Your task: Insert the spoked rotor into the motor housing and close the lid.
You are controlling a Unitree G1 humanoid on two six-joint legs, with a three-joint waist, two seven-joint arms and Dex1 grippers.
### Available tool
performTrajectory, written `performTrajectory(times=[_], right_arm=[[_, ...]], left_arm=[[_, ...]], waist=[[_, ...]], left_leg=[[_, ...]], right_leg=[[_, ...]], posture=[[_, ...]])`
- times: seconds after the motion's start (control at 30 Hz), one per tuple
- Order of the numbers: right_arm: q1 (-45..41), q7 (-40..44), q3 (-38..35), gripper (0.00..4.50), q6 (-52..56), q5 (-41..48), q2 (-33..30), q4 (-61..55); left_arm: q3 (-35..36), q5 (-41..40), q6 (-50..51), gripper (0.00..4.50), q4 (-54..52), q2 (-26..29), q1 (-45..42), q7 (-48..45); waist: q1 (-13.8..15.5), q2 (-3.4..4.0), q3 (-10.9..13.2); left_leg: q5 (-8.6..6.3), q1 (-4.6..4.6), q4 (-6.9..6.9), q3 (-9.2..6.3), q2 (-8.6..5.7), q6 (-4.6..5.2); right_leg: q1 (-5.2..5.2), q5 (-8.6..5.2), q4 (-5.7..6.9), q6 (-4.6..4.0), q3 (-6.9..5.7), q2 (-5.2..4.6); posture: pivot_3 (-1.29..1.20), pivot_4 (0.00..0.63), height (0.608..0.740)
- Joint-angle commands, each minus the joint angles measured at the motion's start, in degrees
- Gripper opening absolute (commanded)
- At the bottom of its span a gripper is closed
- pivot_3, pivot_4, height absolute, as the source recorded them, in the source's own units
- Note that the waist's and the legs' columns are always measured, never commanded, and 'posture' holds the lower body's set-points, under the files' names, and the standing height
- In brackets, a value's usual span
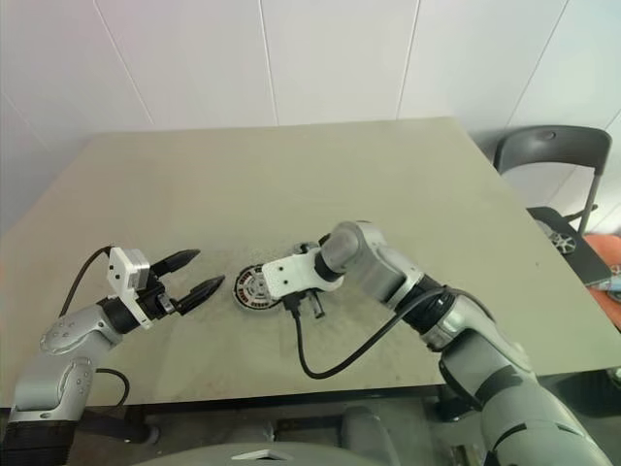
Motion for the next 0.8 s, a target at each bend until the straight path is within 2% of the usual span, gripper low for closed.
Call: performTrajectory(times=[0.03,0.13,0.2,0.33,0.43,0.53,0.63,0.67,0.8], right_arm=[[0.2,-0.03,-2.35,0.22,1.84,1.1,0.89,-0.79],[0.46,0.75,-3.11,0.22,2.45,1.5,0.64,-0.96],[0.76,1.61,-3.47,0.59,2.83,1.8,-0.03,-1.74],[1.15,1.62,-5.87,1.76,5.81,4.21,0.38,-2.73],[0.94,0.19,-12.98,2.76,16.32,11.41,3.67,-2.55],[0.35,-3.32,-21.76,2.76,27.93,18.4,6.59,-2.4],[-2.21,-17.59,-37.04,2.76,40.34,21.62,10.06,7.19],[-2.55,-20.96,-40.13,2.76,42.37,22.0,10.3,9.31],[-0.74,-28.75,-46.88,2.76,47.93,23.17,9.17,10.89]], left_arm=[[0.42,-1.05,-0.31,4.5,-1.92,0.53,-0.8,0.01],[0.39,-0.96,-0.39,4.5,-1.7,0.57,-0.95,-0.06],[0.37,-0.92,-0.46,4.5,-1.56,0.58,-1.05,-0.11],[0.36,-0.93,-0.61,4.5,-1.38,0.57,-1.1,-0.32],[0.24,-0.87,-0.82,4.5,-1.42,0.36,-0.92,-0.38],[0.23,-0.83,-1.15,4.5,-1.53,0.16,-0.32,-0.48],[0.2,-0.8,-1.63,4.5,-1.45,-0.22,0.4,-0.53],[0.17,-0.78,-1.73,4.5,-1.46,-0.32,0.58,-0.55],[-0.11,-0.53,-2.92,4.5,0.02,-0.68,0.91,-1.44]], waist=[[0.0,-0.01,0.0],[0.01,-0.01,0.0],[0.01,-0.01,0.0],[0.08,-0.01,0.0],[-0.06,0.0,0.0],[-0.16,0.0,0.0],[-0.12,0.01,0.0],[0.1,-0.02,-0.01],[1.21,-0.04,-0.03]], left_leg=[[0.0,0.0,0.0,0.0,0.0,0.0],[0.0,0.0,0.01,0.0,0.0,0.0],[0.0,0.0,0.01,0.0,0.0,0.0],[0.0,0.0,0.01,0.0,0.0,0.0],[0.0,0.0,0.01,-0.01,0.0,0.0],[0.0,0.02,0.0,-0.06,0.01,-0.01],[0.0,0.01,0.0,-0.07,0.01,-0.01],[0.01,0.01,0.01,-0.06,-0.01,-0.02],[0.0,-0.02,-0.04,0.07,-0.05,-0.01]], right_leg=[[0.0,0.0,0.0,0.0,0.0,0.0],[0.0,0.0,0.0,0.0,0.0,0.0],[0.0,0.0,0.01,0.0,0.0,0.0],[0.0,0.0,0.0,0.0,0.0,-0.01],[0.0,0.0,0.01,0.0,0.0,0.0],[-0.01,0.01,0.06,-0.01,0.01,0.01],[-0.02,0.01,0.06,-0.02,0.03,0.0],[-0.04,0.02,0.07,-0.03,0.06,-0.01],[-0.05,0.01,0.02,-0.04,0.04,-0.03]], posture=[[0.0,0.0,0.74],[0.0,0.0,0.74],[0.0,0.0,0.74],[0.0,0.0,0.74],[0.0,0.0,0.74],[0.0,0.0,0.74],[0.0,0.0,0.74],[0.0,0.0,0.74],[0.0,0.0,0.74]])
